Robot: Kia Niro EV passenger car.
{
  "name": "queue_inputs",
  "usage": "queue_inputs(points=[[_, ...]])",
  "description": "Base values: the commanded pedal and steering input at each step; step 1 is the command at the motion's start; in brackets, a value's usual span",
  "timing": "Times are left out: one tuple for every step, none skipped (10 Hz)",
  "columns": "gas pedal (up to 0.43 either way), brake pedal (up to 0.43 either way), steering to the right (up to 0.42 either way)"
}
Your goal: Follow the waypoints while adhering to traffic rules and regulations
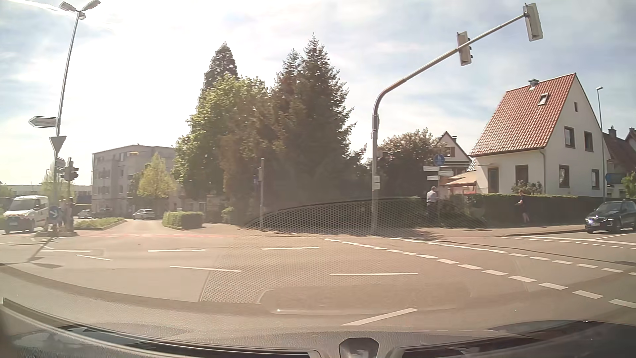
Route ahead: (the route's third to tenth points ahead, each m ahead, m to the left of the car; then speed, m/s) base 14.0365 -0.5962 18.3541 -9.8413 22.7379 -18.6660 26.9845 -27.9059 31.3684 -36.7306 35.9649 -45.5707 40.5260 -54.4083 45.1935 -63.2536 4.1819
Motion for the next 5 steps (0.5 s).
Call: queue_inputs(points=[[0.15,0.0,0.532],[0.15,0.0,0.531],[0.15,0.0,0.528],[0.15,0.0,0.521],[0.15,0.0,0.505]])
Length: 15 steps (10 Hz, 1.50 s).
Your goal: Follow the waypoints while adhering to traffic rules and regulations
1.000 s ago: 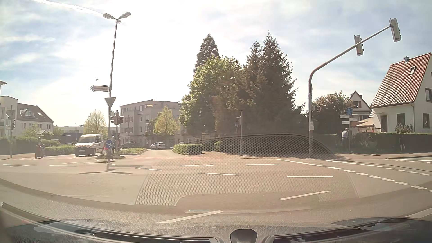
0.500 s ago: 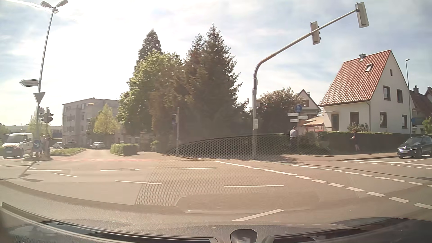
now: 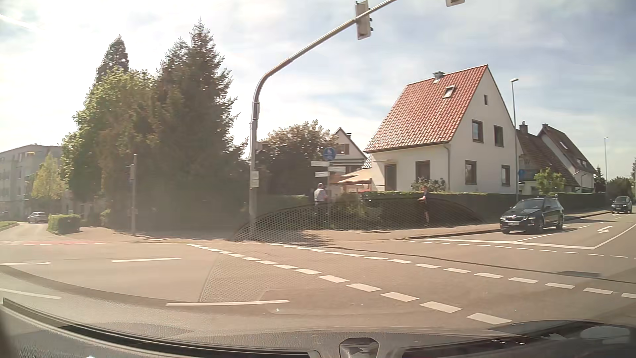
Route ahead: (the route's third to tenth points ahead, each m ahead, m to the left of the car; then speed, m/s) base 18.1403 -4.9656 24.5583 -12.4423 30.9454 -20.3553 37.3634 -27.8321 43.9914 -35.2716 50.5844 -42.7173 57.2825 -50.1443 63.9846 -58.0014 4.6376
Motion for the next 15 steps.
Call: queue_inputs(points=[[0.15,0.0,0.493],[0.15,0.0,0.49],[0.11,0.0,0.497],[0.087,0.0,0.506],[0.079,0.0,0.515],[0.067,0.0,0.517],[0.067,0.0,0.518],[0.067,0.0,0.516],[0.079,0.0,0.511],[0.079,0.0,0.502],[0.079,0.0,0.483],[0.11,0.0,0.438],[0.13,0.0,0.393],[0.138,0.0,0.33],[0.169,0.0,0.276]])
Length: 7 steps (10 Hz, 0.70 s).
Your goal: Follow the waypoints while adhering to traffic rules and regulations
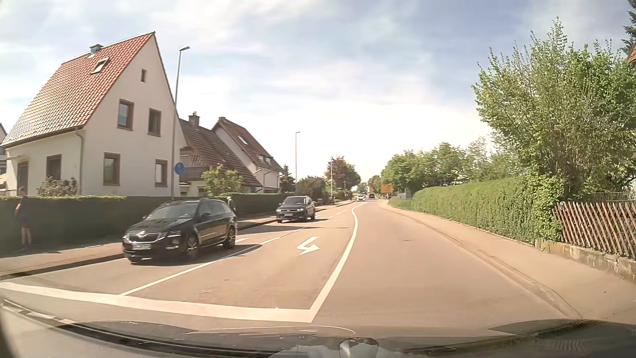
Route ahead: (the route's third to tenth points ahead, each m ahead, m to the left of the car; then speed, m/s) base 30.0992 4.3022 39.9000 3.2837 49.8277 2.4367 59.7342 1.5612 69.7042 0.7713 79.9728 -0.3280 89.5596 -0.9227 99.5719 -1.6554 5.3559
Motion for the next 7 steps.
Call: queue_inputs(points=[[0.169,0.0,0.241],[0.169,0.0,0.198],[0.177,0.0,0.168],[0.177,0.0,0.135],[0.177,0.0,0.1],[0.177,0.0,0.068],[0.177,0.0,0.053]])
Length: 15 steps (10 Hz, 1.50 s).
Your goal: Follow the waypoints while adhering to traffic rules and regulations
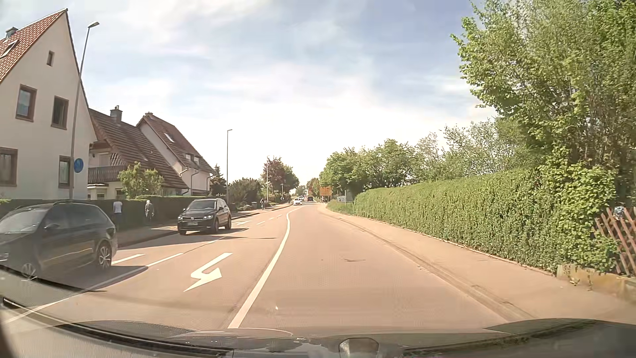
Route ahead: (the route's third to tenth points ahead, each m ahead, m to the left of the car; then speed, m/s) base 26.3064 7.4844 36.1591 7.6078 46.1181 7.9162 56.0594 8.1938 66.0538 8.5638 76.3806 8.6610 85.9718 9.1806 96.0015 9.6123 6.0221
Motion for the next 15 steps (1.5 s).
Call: queue_inputs(points=[[0.177,0.0,0.037],[0.177,0.0,0.023],[0.177,0.0,0.014],[0.177,0.0,0.004],[0.177,0.0,-0.006],[0.177,0.0,-0.013],[0.177,0.0,-0.019],[0.177,0.0,-0.022],[0.177,0.0,-0.023],[0.177,0.0,-0.023],[0.177,0.0,-0.024],[0.177,0.0,-0.024],[0.177,0.0,-0.024],[0.177,0.0,-0.025],[0.177,0.0,-0.025]])
